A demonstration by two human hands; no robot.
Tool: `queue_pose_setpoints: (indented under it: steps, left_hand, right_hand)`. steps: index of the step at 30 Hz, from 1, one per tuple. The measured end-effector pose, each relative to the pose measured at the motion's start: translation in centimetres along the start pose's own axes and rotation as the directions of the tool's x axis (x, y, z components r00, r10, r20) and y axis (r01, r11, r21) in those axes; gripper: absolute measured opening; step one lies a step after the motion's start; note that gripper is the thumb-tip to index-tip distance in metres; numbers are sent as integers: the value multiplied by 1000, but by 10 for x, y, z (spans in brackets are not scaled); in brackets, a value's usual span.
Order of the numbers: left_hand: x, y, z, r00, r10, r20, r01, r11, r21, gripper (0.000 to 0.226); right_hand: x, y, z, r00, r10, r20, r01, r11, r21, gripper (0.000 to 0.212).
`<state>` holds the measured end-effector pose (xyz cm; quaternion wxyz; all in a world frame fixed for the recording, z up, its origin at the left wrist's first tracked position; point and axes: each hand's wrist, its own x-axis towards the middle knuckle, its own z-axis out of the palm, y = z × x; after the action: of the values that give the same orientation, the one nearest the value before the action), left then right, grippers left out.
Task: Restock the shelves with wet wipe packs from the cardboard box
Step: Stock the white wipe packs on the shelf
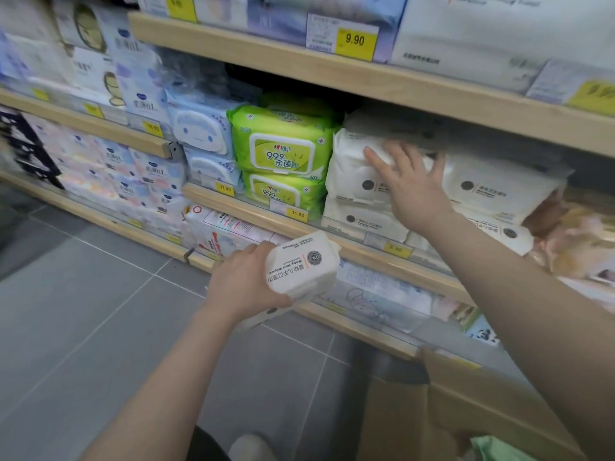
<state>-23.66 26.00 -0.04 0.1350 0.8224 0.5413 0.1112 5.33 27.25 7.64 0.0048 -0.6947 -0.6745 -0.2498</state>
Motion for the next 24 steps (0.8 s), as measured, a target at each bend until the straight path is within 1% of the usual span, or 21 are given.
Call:
queue_pose_setpoints:
  steps: [3, 5, 7, 9, 10, 12, 15, 17, 19, 21, 22, 24]
  left_hand:
    - [1, 5, 1, 1000, 6, 7, -6, 1000, -2, 79]
    - [3, 8, 2, 1000, 11, 11, -11, 1000, -3, 78]
    - [5, 11, 2, 1000, 21, 23, -21, 1000, 5, 78]
    - [5, 17, 3, 998, 42, 41, -43, 999, 18, 78]
    - [4, 21, 4, 997, 54, 54, -55, 998, 21, 78]
    - [3, 29, 8, 994, 81, 72, -83, 996, 29, 78]
    - [1, 43, 16, 989, 116, 93, -120, 992, 44, 80]
    - [2, 52, 18, 985, 140, 101, -145, 988, 45, 83]
    - [5, 60, 18, 981, 166, 101, -170, 985, 40, 84]
    - [9, 63, 17, 979, 180, 94, -183, 983, 24, 83]
    - [11, 64, 17, 979, 181, 94, -183, 983, 10, 82]
    - [14, 68, 16, 975, 193, 108, -191, 981, -24, 82]
  right_hand:
    - [-4, 2, 6, 999, 1, -51, -1, 1000, -8, 88]
    - [-10, -1, 5, 997, -15, -82, 16, 1000, 19, 86]
    - [-23, -7, 4, 988, -83, -129, 93, 993, 72, 81]
    - [-43, -15, 4, 967, -200, -157, 221, 967, 128, 69]
    - [-53, -19, 4, 959, -247, -136, 265, 954, 140, 65]
    - [-65, -22, 2, 962, -269, -44, 273, 950, 149, 68]
    - [-67, -14, 0, 982, -174, 77, 162, 977, 141, 65]
    - [-63, -9, -4, 985, -148, 89, 134, 981, 141, 66]
    - [-60, -5, -11, 985, -151, 82, 135, 975, 174, 65]
    - [-63, -4, -15, 972, -204, 119, 165, 947, 274, 63]
    - [-68, -5, -15, 955, -246, 167, 171, 914, 368, 63]
    - [-84, -11, -15, 894, -315, 317, 107, 840, 532, 68]
